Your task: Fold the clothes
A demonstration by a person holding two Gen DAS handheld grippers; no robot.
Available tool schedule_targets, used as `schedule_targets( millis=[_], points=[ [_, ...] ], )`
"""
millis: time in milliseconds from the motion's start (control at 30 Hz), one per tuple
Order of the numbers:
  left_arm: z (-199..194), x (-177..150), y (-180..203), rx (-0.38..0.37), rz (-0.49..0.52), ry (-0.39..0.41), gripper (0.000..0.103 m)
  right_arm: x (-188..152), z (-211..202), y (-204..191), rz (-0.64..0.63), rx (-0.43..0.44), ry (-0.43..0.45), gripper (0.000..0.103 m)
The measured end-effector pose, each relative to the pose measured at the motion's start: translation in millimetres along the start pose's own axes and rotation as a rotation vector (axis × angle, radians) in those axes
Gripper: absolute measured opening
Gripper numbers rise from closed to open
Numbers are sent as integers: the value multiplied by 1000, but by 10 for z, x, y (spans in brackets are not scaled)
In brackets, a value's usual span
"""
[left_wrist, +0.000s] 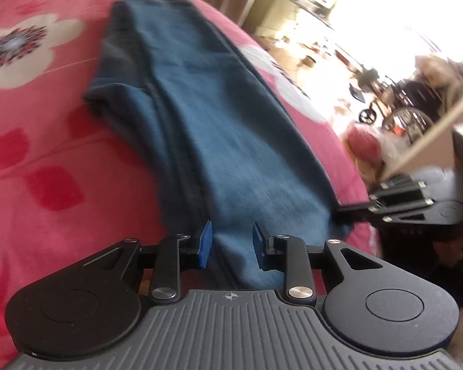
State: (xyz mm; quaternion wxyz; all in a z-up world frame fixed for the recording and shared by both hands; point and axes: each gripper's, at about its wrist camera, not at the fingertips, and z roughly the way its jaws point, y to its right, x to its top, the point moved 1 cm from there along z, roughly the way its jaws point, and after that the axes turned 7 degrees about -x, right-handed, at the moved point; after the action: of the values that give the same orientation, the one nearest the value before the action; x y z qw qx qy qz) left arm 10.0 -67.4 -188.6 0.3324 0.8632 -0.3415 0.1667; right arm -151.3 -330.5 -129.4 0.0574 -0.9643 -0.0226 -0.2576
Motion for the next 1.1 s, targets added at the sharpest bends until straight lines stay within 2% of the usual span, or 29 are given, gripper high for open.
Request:
schedule_targets(
  millis=[100, 167, 267, 367, 467, 533, 600, 833, 1000, 1100],
  points=[
    [-130, 4, -110, -31, -62, 11, 28, 24, -142, 11, 54, 20, 44, 0],
    [-146, -40, -153, -41, -80, -16, 28, 23, -213, -25, 49, 18, 70, 0],
    [-149, -124, -138, -34, -29, -54, 28, 17, -265, -56, 50, 37, 91, 0],
    [-142, -211, -107, -97, 11, -72, 28, 27, -250, -83, 43, 49, 99, 0],
    [-103, -290, 21, -178, 110, -111, 28, 26, -208, -67, 65, 49, 83, 0],
    [-56, -348, 106, -198, 183, -150, 28, -2, -194, -45, 82, 54, 72, 0],
    [-4, -377, 121, -191, 211, -166, 28, -26, -183, -19, 100, 53, 61, 0],
    [33, -442, 94, -185, 207, -93, 28, -57, -113, -5, 126, 48, 28, 0],
    [-25, -430, 91, -249, 216, 13, 28, -35, -55, -38, 115, 44, 12, 0],
    [-3, -444, 117, -277, 263, -5, 28, -14, -12, -60, 108, 38, 0, 0]
  ],
)
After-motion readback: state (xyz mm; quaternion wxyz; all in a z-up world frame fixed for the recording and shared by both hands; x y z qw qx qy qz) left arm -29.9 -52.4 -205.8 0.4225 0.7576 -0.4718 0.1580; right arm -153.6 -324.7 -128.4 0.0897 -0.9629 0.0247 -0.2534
